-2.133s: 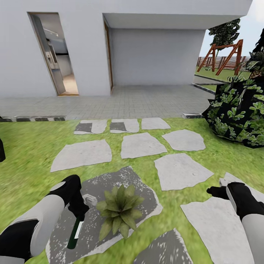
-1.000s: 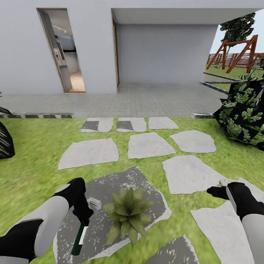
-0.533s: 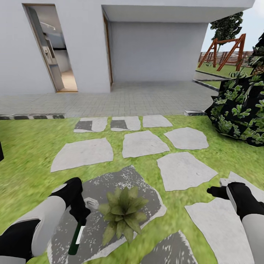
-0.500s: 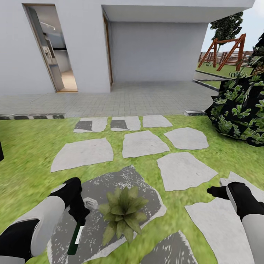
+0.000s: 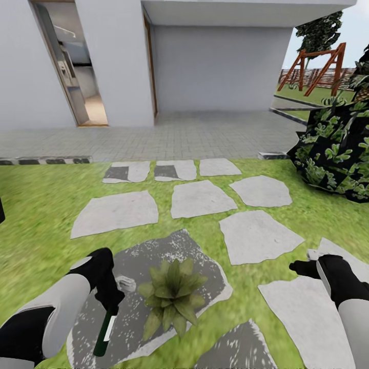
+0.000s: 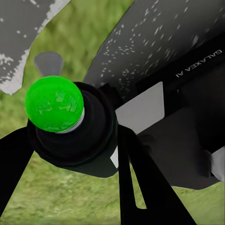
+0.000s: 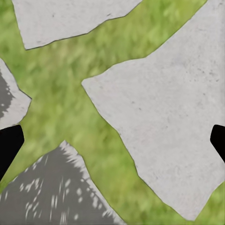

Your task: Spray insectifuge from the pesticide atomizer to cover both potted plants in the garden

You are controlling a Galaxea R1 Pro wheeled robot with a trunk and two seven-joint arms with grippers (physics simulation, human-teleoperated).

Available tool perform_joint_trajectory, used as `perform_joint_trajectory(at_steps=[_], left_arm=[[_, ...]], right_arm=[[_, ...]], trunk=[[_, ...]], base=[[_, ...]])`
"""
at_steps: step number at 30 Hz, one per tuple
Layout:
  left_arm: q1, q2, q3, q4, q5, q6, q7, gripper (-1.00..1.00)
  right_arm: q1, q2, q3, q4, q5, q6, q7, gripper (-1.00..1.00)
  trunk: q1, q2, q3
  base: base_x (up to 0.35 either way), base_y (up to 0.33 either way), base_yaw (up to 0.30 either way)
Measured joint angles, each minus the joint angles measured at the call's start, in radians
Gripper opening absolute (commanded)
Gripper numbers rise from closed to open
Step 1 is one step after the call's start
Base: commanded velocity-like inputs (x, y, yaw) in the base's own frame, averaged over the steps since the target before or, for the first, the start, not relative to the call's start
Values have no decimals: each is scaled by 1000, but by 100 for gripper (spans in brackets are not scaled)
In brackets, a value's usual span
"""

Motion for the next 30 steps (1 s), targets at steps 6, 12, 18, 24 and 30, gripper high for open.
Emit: perform_joint_trajectory(at_steps=[6, 12, 18, 24, 30], left_arm=[[0, 0, -2, 0, 0, 0, 0, -100], [0, -14, -1, -1, 0, 0, -1, -100], [0, -20, -3, 0, -2, 0, -1, -100], [0, -20, -3, -1, -2, 0, -1, -100], [0, -20, -3, 0, -2, 0, -2, -100]], right_arm=[[0, 0, 0, 0, 0, 0, 0, 100], [0, 0, 1, -1, 0, 0, 0, 100], [0, 0, 1, -1, 0, 0, 0, 100], [0, 0, 0, -1, 0, 0, 0, 100], [0, 0, 0, -1, 0, 0, 0, 100]], trunk=[[0, 0, -10], [0, 0, -16], [0, 0, -17], [0, 0, -17], [0, 0, -18]], base=[[0, 0, 0], [129, 26, 0], [128, 21, 0], [120, 1, 0], [181, 0, 0]])
